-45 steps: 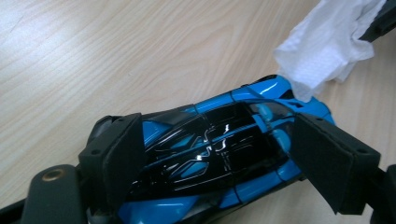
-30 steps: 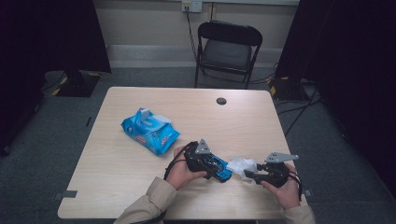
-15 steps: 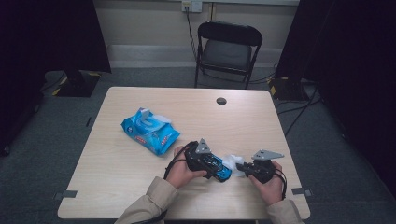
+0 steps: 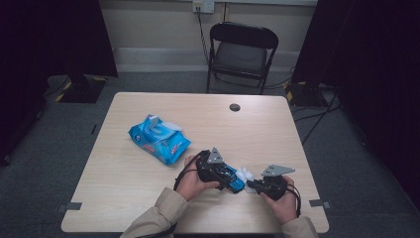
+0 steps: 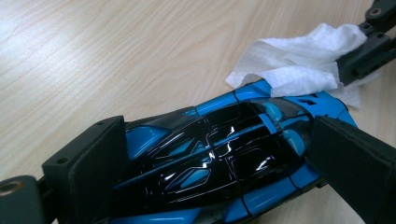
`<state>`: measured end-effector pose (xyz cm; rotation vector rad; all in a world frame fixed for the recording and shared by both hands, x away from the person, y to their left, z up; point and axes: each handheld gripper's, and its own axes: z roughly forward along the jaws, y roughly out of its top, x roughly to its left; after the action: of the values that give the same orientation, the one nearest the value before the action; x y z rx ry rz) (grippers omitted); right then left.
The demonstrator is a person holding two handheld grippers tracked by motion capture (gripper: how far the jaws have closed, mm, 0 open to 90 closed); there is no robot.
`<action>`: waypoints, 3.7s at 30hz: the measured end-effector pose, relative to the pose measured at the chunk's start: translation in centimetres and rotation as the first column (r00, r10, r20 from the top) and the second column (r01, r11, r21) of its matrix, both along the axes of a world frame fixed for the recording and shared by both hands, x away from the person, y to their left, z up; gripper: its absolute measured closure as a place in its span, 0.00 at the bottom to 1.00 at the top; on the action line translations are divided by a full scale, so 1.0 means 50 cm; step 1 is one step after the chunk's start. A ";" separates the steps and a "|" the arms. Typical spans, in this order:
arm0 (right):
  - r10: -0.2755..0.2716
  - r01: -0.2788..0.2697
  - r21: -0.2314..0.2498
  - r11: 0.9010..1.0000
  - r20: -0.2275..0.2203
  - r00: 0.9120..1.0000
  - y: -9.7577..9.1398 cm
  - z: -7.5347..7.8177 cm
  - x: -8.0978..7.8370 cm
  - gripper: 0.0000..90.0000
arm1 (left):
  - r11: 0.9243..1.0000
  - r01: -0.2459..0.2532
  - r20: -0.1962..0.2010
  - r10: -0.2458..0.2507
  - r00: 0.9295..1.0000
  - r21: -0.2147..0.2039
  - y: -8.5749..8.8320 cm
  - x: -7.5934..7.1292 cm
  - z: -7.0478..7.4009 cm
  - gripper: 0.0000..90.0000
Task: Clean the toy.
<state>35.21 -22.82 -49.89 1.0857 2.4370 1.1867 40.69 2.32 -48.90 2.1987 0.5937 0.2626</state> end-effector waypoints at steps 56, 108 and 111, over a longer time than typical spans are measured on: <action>0.229 -0.216 0.181 0.959 -0.052 0.972 0.036 0.043 -0.049 0.98 | 1.000 -0.004 -0.004 0.004 1.000 0.006 -0.012 -0.006 0.002 0.06; 0.036 -0.032 0.063 0.997 -0.065 0.997 -0.018 -0.004 0.007 0.98 | 1.000 0.007 -0.003 -0.007 1.000 0.013 -0.019 -0.008 0.003 0.06; 0.050 -0.045 0.067 0.997 -0.071 0.996 -0.019 -0.004 0.003 0.98 | 1.000 0.006 -0.003 -0.006 1.000 0.012 -0.019 -0.008 0.003 0.06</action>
<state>35.35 -23.78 -50.08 1.1135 2.5079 1.2719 40.31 1.39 -48.74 2.2129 0.5891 0.2604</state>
